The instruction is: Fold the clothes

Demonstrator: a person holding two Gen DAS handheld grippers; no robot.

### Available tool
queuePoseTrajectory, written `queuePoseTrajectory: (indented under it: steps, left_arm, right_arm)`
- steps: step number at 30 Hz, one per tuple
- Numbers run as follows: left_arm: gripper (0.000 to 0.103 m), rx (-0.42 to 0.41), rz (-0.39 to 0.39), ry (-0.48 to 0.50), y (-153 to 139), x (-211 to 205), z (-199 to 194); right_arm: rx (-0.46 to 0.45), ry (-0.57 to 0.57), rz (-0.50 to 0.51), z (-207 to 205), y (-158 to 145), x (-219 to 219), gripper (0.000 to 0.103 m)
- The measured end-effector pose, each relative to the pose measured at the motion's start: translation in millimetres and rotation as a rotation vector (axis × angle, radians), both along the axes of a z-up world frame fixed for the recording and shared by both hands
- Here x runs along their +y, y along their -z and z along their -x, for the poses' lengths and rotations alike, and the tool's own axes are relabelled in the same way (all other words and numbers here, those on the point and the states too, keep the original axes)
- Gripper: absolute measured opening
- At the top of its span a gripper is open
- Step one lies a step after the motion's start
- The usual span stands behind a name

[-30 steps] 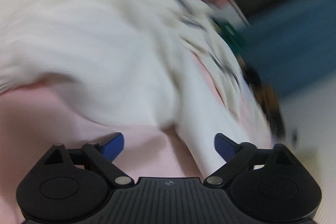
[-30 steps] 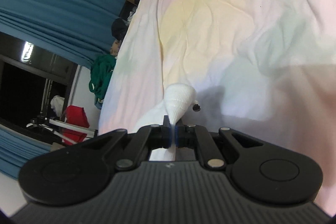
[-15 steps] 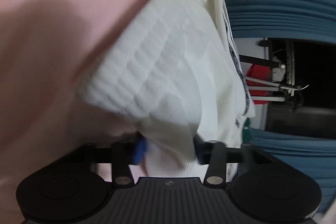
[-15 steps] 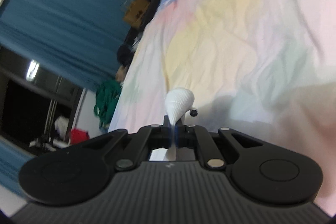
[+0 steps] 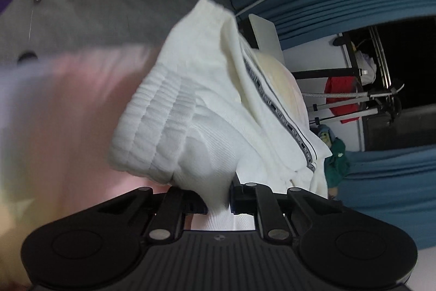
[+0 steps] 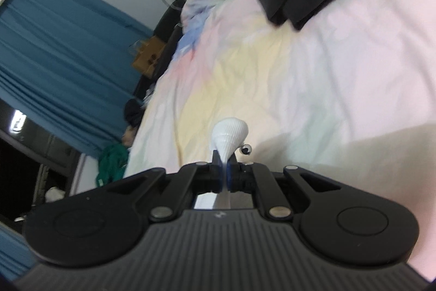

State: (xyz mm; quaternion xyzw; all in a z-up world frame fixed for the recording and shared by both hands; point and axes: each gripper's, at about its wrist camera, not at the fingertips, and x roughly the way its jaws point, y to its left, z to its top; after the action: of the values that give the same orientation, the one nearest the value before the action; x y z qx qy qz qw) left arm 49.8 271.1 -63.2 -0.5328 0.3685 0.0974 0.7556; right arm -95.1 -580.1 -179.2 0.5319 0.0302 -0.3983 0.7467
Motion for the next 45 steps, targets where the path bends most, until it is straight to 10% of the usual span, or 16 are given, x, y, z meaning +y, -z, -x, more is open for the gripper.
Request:
queuePoseTrajectory:
  steps: [10,23,29,34,36,45]
  left_arm:
    - [0.012,0.076,-0.041,0.051,-33,55,-12]
    - [0.019,0.202,-0.243,0.182,3,55,14]
    - [0.049,0.122,-0.356,0.268,0,42,23]
    - [0.083,0.038,-0.497,0.349,-15,25,37]
    - [0.087,0.011,-0.585,0.391,-26,14,45]
    - [0.101,-0.259,-0.926,0.363,-86,-52,77]
  right_arm:
    - [0.106,0.051,0.078,21,-11,6,0.006]
    - [0.259,-0.035,-0.066,16,38,-11,0.007]
    - [0.242,-0.059,-0.027,14,22,-3,0.011]
    - [0.217,-0.098,0.077,7,-6,14,0.073]
    - [0.206,-0.119,0.145,4,-21,26,0.083]
    - [0.154,-0.213,0.453,-11,-88,81,0.083]
